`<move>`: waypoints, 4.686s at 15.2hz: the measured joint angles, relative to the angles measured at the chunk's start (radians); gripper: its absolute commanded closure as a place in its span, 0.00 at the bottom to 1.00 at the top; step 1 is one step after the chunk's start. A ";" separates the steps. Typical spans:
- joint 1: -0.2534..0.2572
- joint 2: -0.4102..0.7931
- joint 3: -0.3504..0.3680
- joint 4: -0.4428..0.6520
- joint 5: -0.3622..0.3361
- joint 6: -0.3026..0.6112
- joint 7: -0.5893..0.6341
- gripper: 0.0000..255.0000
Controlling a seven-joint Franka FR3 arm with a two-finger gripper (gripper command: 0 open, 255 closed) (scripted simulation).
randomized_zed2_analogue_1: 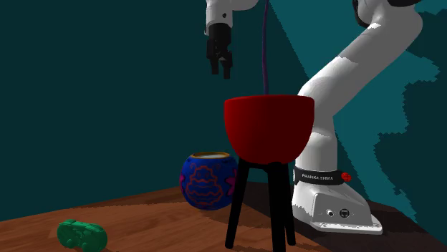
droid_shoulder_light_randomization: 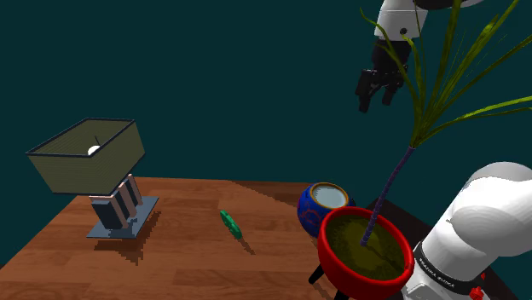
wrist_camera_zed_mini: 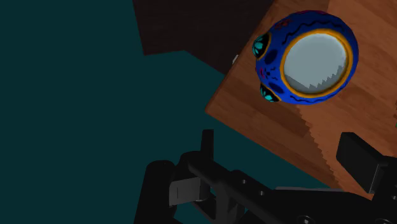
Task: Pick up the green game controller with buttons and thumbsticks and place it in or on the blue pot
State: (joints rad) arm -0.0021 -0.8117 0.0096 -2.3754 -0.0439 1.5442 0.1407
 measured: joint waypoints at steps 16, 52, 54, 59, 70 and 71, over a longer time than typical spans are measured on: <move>0.077 0.315 0.202 -0.067 0.113 0.338 0.203 0.00; 0.282 1.349 0.353 0.414 -0.160 0.772 0.676 0.00; 0.282 1.350 0.353 0.413 -0.160 0.773 0.676 0.00; 0.282 1.350 0.353 0.413 -0.160 0.773 0.676 1.00; 0.277 1.328 0.359 0.411 -0.151 0.754 0.671 1.00; 0.277 1.319 0.363 0.410 -0.147 0.747 0.672 1.00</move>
State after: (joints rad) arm 0.2747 0.5070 0.3722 -1.9655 -0.1907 2.2913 0.8126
